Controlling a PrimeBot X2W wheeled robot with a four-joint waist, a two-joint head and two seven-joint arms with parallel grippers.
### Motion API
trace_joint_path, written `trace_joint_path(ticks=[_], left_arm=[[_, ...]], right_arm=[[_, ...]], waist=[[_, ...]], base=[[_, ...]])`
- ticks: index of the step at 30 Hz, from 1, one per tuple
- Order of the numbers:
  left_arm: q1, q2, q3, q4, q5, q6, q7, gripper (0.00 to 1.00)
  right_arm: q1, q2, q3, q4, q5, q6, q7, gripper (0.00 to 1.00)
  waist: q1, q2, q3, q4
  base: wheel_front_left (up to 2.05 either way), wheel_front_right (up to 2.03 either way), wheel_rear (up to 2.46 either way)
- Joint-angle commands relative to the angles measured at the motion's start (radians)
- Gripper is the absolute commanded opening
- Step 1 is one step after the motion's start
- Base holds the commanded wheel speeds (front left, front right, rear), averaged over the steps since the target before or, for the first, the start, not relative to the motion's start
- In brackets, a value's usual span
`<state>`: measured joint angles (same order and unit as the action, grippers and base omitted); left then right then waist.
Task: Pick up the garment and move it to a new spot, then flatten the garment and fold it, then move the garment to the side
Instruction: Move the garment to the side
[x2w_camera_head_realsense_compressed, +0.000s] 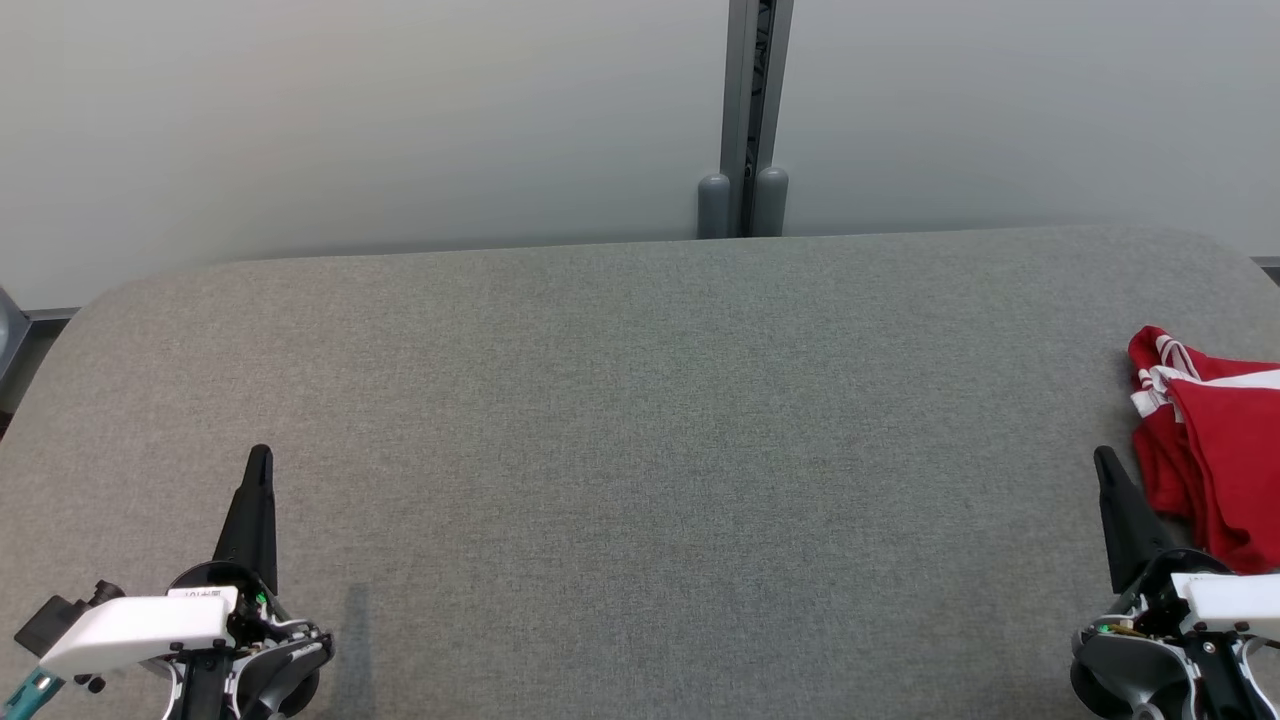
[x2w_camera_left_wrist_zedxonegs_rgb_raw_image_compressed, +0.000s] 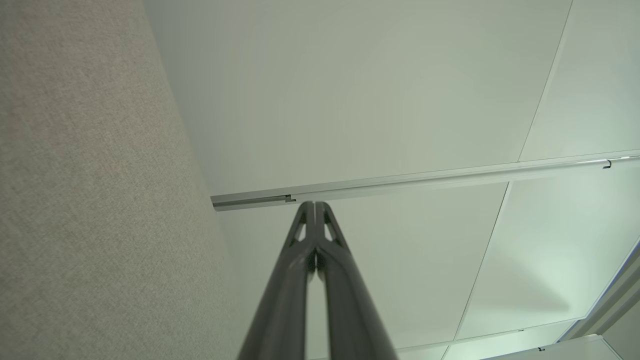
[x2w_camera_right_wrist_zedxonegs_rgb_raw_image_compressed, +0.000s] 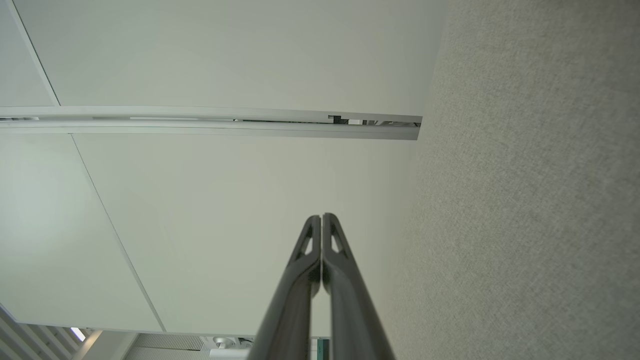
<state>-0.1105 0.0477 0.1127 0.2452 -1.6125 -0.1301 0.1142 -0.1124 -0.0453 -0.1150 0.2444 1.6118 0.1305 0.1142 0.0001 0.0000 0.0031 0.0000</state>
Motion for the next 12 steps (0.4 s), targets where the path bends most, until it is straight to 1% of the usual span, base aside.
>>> trace_joint_path(ticks=[1, 12], left_arm=[[0.004, 0.005, 0.004, -0.003, -0.001, -0.003, 0.003, 0.00], [0.004, 0.005, 0.004, -0.003, -0.001, -0.003, 0.003, 0.00]], right_arm=[[0.010, -0.009, -0.001, -0.004, 0.003, 0.000, 0.003, 0.00], [0.010, -0.009, -0.001, -0.004, 0.003, 0.000, 0.003, 0.00]], waist=[[-0.0001, 0.0000, 0.000, 0.000], [-0.0001, 0.0000, 0.000, 0.000]], base=[[0.00, 0.00, 0.00], [0.00, 0.00, 0.00]])
